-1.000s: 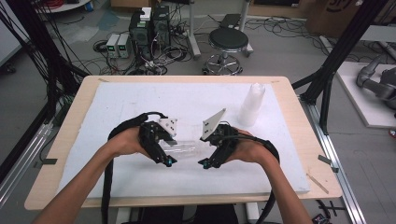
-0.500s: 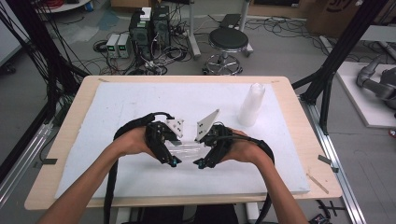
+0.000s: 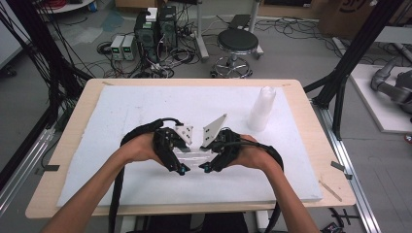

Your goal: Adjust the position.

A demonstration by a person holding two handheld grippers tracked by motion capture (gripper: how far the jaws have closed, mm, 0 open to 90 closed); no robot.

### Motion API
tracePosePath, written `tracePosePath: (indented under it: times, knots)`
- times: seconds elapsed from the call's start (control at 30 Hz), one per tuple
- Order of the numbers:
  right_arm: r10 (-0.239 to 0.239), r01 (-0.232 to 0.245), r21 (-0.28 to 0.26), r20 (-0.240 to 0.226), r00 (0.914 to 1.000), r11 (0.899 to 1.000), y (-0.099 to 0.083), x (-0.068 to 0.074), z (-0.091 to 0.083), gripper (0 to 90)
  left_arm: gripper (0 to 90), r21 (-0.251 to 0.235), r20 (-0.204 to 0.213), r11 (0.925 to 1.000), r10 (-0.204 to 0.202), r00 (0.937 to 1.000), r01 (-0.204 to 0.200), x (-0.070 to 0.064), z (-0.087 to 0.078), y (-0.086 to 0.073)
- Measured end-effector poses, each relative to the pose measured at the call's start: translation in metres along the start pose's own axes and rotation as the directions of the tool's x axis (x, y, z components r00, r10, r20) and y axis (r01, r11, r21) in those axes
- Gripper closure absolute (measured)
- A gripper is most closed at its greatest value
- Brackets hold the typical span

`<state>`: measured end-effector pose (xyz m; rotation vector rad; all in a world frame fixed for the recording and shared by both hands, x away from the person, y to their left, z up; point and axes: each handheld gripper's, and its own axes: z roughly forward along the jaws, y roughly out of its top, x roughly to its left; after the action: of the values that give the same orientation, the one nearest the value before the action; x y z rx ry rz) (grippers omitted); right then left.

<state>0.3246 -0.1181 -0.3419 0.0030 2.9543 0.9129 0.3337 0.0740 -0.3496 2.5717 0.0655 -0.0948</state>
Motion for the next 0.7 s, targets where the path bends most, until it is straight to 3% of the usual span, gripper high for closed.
tracePosePath:
  times: [0.2, 0.3, 0.37, 0.53, 0.6, 0.7]
  knots:
    - [0.003, -0.003, -0.004, 0.005, 1.0000, 1.000, -0.001, -0.001, -0.002, 43.3, 27.5, -0.022, -0.018, 0.9997, -0.013, 0.9997, 0.013, 0.001, 0.001, -0.001]
    - [0.009, -0.009, -0.003, 0.005, 0.9999, 1.000, -0.001, -0.001, -0.002, 43.4, 12.8, -0.042, -0.030, 0.9987, -0.031, 0.9991, 0.030, 0.002, 0.002, -0.003]
    - [0.016, -0.016, -0.005, 0.009, 0.9998, 1.000, -0.002, -0.001, -0.002, 43.4, 8.3, -0.048, -0.034, 0.9983, -0.033, 0.9989, 0.032, 0.002, 0.002, -0.003]
    - [0.032, -0.032, 0.000, 0.019, 0.9993, 0.999, -0.004, -0.004, -0.003, 43.4, 8.1, -0.087, -0.044, 0.9962, -0.006, 0.9990, 0.003, -0.002, -0.001, -0.002]
    - [0.043, -0.043, -0.007, 0.020, 0.9989, 0.999, -0.007, -0.004, -0.004, 43.4, 8.1, -0.132, -0.057, 0.9913, -0.014, 0.9983, 0.006, -0.001, -0.006, -0.005]
    - [0.062, -0.061, -0.048, 0.021, 0.9978, 0.997, -0.013, -0.006, -0.008, 43.4, 7.0, -0.230, -0.063, 0.9728, -0.039, 0.9972, 0.024, 0.000, -0.010, -0.015]
